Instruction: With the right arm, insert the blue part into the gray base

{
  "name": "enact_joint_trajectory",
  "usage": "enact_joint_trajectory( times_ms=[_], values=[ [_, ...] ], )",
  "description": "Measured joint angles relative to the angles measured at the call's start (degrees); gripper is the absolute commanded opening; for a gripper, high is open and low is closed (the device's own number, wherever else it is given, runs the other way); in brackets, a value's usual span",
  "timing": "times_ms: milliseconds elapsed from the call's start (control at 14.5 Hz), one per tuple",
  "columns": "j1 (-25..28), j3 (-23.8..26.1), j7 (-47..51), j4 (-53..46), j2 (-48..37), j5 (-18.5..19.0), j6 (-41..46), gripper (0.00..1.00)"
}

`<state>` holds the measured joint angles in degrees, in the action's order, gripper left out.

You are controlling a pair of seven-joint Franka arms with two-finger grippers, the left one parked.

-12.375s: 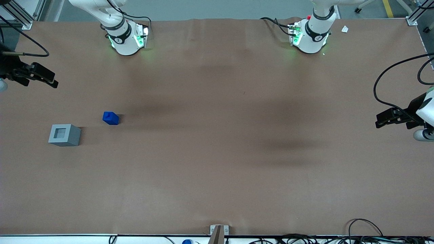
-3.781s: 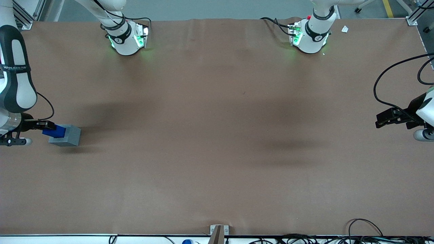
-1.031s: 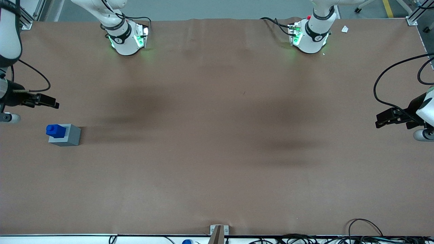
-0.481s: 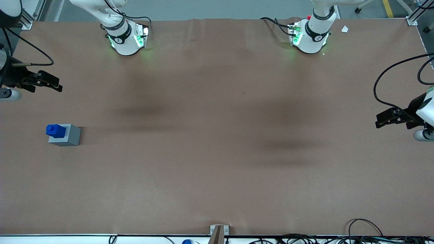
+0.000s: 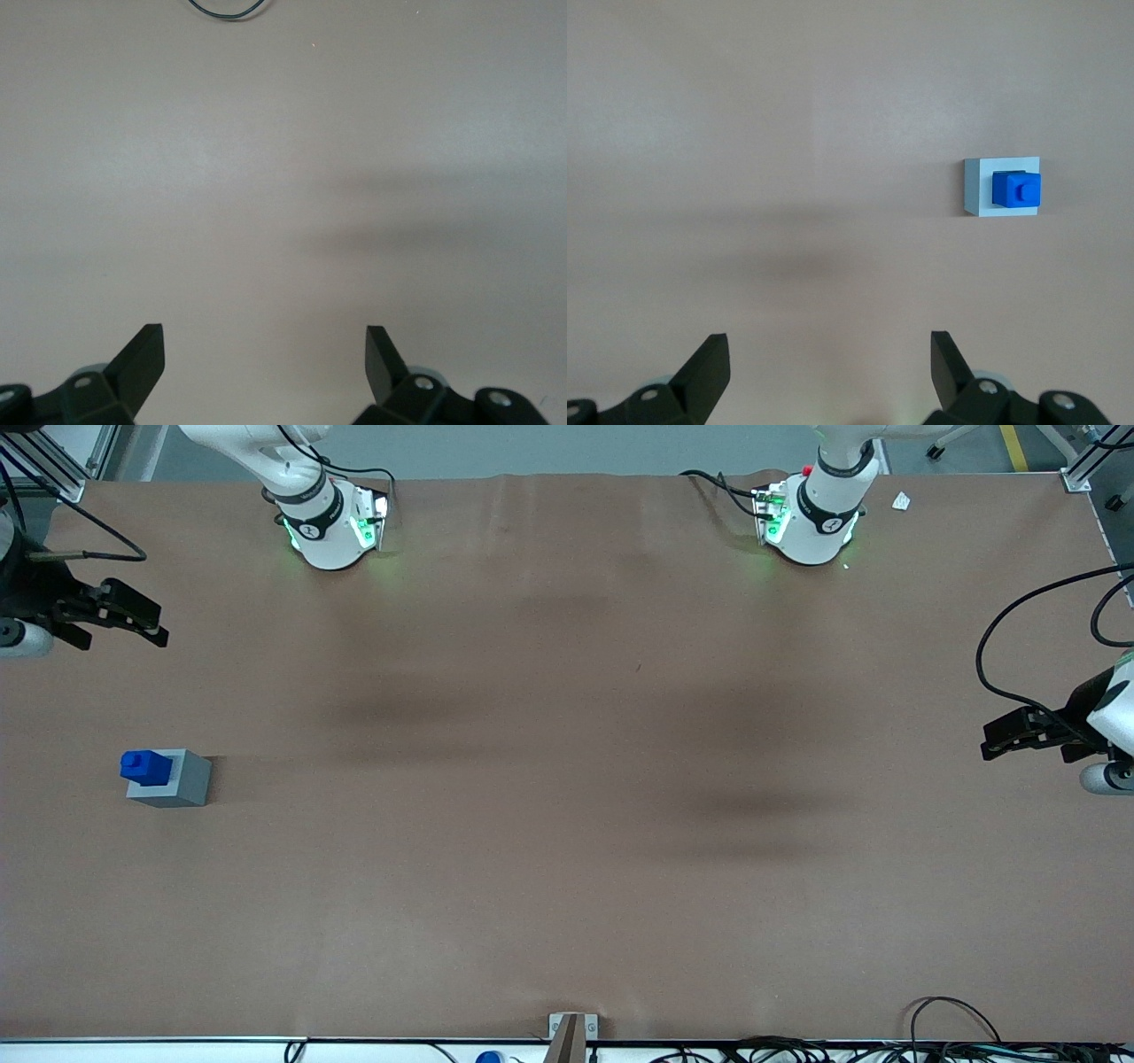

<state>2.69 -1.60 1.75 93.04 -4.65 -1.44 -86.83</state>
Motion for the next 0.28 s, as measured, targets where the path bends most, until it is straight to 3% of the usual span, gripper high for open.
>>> enact_joint_trajectory(
  times_ms=[275],
  values=[
    [0.1,0.7,1.5,-0.3,0.0,0.0,1.1,1.00]
  ],
)
